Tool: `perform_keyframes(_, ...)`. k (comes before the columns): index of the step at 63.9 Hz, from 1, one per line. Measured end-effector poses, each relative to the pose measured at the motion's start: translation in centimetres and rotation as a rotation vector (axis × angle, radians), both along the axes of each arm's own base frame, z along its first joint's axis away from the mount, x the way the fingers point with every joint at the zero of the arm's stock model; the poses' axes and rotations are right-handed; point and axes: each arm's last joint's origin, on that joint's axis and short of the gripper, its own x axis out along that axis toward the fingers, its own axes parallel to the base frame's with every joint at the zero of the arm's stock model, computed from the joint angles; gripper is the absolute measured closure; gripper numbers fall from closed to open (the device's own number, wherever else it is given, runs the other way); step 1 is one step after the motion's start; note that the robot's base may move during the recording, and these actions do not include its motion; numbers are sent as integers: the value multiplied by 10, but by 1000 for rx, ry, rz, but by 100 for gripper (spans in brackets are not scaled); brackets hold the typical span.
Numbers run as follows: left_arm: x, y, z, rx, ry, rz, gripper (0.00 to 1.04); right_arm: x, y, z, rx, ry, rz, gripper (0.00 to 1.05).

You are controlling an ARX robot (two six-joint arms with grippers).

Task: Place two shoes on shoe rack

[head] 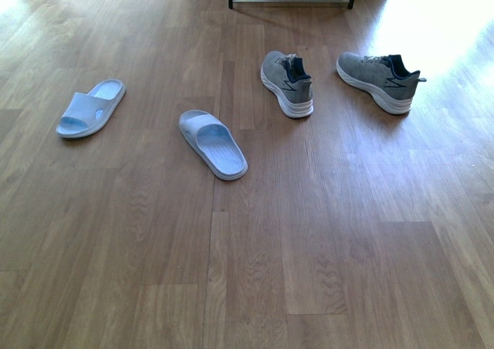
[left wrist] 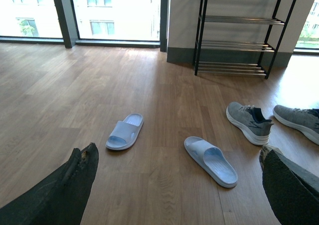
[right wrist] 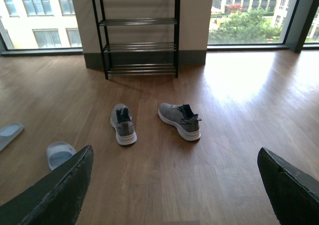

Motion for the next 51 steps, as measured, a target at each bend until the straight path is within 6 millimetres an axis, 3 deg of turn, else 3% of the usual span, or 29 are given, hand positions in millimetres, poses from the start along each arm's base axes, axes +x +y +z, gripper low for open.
perform_keyframes(51,0,0,0,0,0,0,9,0,0,0,0,0,0,9)
